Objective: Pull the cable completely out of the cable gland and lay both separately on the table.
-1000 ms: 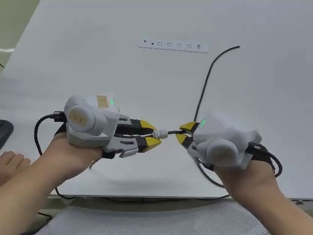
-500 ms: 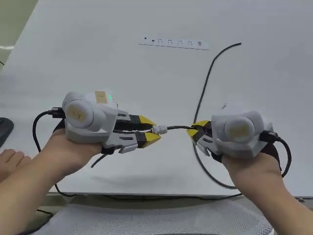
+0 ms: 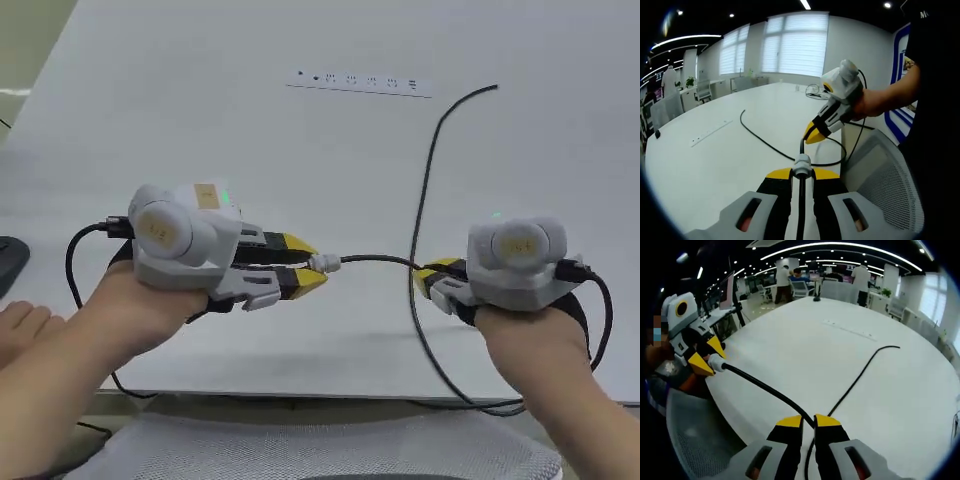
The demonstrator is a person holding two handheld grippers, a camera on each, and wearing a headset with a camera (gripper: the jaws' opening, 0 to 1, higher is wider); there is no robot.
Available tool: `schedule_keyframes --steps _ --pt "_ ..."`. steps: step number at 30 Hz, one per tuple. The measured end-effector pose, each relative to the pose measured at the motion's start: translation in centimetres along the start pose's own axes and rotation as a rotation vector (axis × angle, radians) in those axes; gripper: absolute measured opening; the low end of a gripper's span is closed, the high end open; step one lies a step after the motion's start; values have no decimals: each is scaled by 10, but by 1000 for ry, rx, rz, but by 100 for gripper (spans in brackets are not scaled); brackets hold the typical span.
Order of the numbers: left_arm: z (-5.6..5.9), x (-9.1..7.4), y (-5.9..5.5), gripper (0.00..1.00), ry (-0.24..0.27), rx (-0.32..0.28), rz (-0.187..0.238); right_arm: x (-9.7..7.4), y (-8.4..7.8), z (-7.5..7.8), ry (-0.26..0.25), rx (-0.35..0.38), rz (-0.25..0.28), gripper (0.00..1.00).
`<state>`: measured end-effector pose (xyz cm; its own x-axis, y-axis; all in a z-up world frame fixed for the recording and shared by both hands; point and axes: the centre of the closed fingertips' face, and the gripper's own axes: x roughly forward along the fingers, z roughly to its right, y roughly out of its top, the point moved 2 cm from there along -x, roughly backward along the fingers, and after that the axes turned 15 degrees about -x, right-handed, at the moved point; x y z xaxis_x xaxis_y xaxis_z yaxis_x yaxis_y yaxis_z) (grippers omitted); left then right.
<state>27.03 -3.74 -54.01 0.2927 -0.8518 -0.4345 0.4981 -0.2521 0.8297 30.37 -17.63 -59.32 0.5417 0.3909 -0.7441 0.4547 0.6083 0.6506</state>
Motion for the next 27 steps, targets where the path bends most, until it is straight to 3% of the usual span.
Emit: schedule_keyframes --steps 10,16,19,22,24,27 --pt "-2 -2 1 15 1 0 6 -3 6 3 -1 -88 41 5" --pt "1 -1 0 15 -9 12 -2 -5 13 -6 27 -121 71 9" --pt "1 -1 0 15 -9 12 -3 -8 23 -16 37 -224 92 12" --pt "2 -1 -1 15 -11 13 -3 -13 39 -32 53 -387 121 16" --pt "2 -2 -2 15 -12 15 -8 -15 53 -50 69 -538 150 16" --pt "2 -2 -1 15 -14 14 -5 -14 64 -65 90 -612 171 16"
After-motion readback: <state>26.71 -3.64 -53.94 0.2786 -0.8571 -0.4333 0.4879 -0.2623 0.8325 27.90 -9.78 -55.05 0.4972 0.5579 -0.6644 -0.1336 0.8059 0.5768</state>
